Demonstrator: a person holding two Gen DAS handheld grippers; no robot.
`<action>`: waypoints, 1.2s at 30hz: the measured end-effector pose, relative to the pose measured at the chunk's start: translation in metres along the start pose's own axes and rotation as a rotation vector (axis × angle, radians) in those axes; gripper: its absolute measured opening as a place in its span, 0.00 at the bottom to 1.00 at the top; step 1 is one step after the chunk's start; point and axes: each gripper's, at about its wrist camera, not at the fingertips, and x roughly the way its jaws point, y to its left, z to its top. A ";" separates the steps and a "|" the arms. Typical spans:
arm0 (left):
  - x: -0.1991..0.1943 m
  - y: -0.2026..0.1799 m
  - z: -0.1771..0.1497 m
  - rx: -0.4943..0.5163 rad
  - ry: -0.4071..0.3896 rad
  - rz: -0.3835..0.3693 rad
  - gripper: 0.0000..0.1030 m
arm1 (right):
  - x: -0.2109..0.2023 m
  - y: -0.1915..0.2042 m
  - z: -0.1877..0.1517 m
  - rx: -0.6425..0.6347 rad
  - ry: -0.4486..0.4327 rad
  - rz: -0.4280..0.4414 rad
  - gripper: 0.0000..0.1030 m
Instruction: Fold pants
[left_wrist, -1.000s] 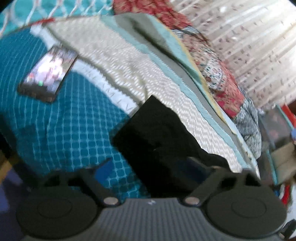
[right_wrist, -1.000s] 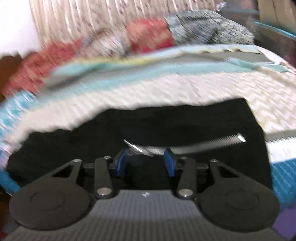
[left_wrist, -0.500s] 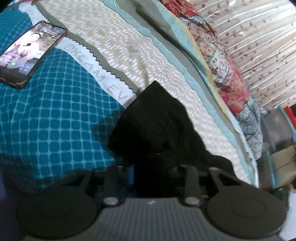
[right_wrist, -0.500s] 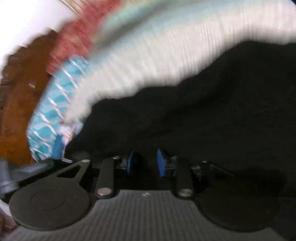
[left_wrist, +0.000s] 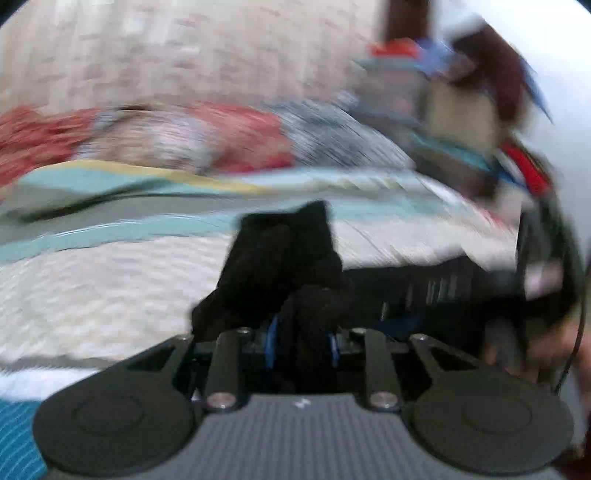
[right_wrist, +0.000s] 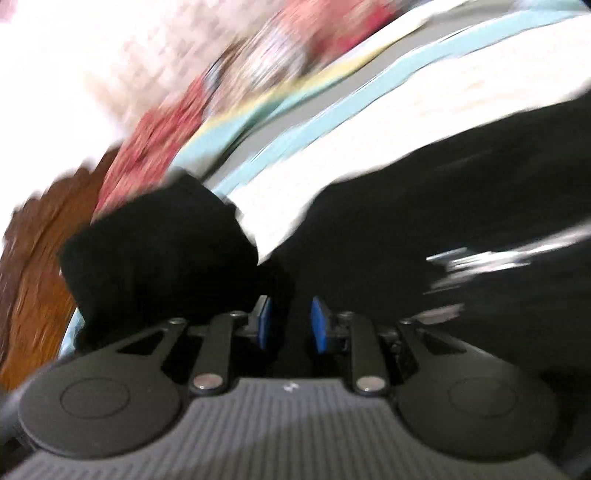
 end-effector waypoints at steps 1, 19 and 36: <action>0.014 -0.014 -0.003 0.057 0.048 -0.043 0.31 | -0.014 -0.013 0.003 0.034 -0.038 -0.022 0.29; 0.020 0.032 0.020 -0.256 0.136 -0.131 0.58 | -0.015 -0.044 -0.003 0.067 0.088 0.058 0.37; 0.085 -0.007 0.002 -0.230 0.310 -0.154 0.58 | -0.159 -0.154 0.006 0.236 -0.323 -0.295 0.59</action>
